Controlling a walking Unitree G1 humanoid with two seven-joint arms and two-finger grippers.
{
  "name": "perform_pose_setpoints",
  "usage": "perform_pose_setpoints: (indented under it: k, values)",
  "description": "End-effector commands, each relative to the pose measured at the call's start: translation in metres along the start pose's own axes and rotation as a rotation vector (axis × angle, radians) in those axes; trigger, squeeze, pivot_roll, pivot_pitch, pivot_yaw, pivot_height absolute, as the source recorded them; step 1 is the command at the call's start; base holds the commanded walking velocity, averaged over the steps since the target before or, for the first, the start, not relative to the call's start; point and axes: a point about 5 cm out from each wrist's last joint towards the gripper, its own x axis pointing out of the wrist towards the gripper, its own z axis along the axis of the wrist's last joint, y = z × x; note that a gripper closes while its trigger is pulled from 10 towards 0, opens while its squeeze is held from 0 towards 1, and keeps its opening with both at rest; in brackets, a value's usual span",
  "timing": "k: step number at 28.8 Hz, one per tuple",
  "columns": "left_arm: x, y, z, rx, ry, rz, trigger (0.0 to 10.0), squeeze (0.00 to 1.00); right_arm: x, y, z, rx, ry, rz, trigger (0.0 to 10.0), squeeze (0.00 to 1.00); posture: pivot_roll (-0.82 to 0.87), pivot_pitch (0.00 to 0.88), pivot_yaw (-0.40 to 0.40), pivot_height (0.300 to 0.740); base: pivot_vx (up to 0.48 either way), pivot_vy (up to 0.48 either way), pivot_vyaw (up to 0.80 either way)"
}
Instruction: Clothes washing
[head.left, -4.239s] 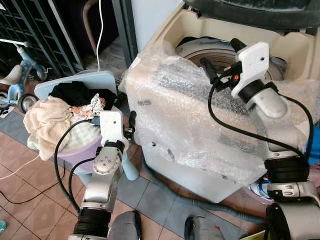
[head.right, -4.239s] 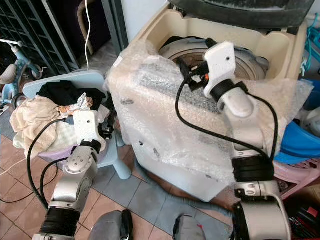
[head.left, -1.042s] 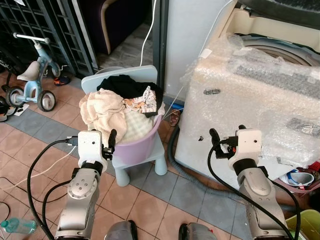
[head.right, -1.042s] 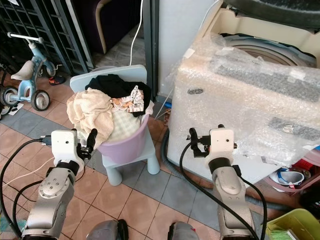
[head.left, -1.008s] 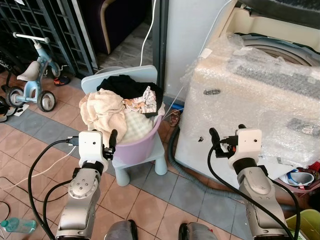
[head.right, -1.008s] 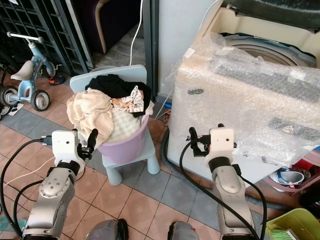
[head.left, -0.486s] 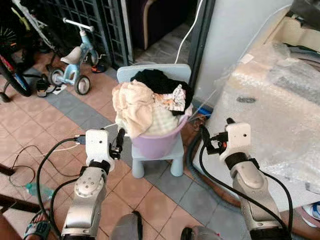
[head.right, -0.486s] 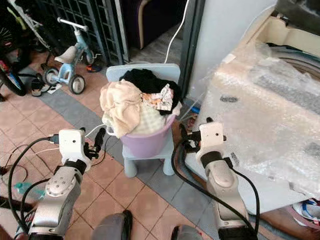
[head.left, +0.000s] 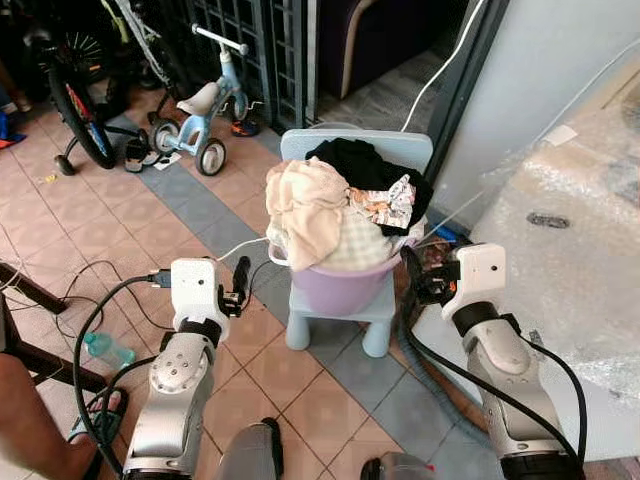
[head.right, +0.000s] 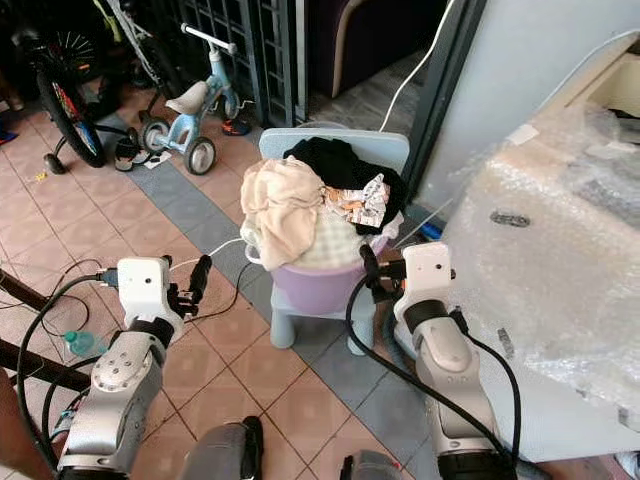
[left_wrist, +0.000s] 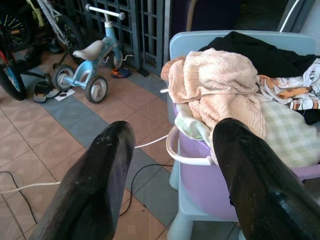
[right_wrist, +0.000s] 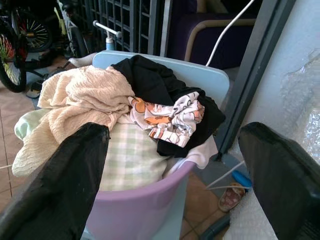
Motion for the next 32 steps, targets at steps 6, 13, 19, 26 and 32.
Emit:
perform_pose_setpoints:
  k: [6,13,19,26,32]
  values:
    - [-0.001,0.0,0.003,-0.006,0.0,-0.009,10.0,0.0,-0.001,-0.002,-0.004,-0.027,0.023,-0.03,10.0,0.0,-0.02,0.13,0.014,0.74,0.356,0.0,0.0]
    - [-0.001,0.0,0.003,-0.007,0.0,-0.009,10.0,0.0,0.001,0.004,-0.002,-0.034,0.006,0.011,10.0,0.0,-0.01,0.132,0.012,0.74,0.39,0.0,0.0]
    - [-0.001,0.0,0.004,-0.006,0.001,-0.007,10.0,0.0,0.004,0.008,0.0,-0.038,-0.005,0.035,10.0,0.0,-0.01,0.133,0.013,0.74,0.414,0.0,0.48]
    - [-0.001,0.0,0.005,-0.007,0.004,-0.006,10.0,0.0,0.004,0.009,-0.003,-0.028,0.006,0.036,10.0,0.0,0.0,0.135,0.018,0.74,0.418,0.036,0.32]
    - [0.0,0.0,0.003,0.004,0.016,-0.002,10.0,0.0,0.004,0.01,-0.005,-0.022,0.011,0.041,10.0,0.0,0.0,0.135,0.015,0.74,0.271,0.042,0.0]
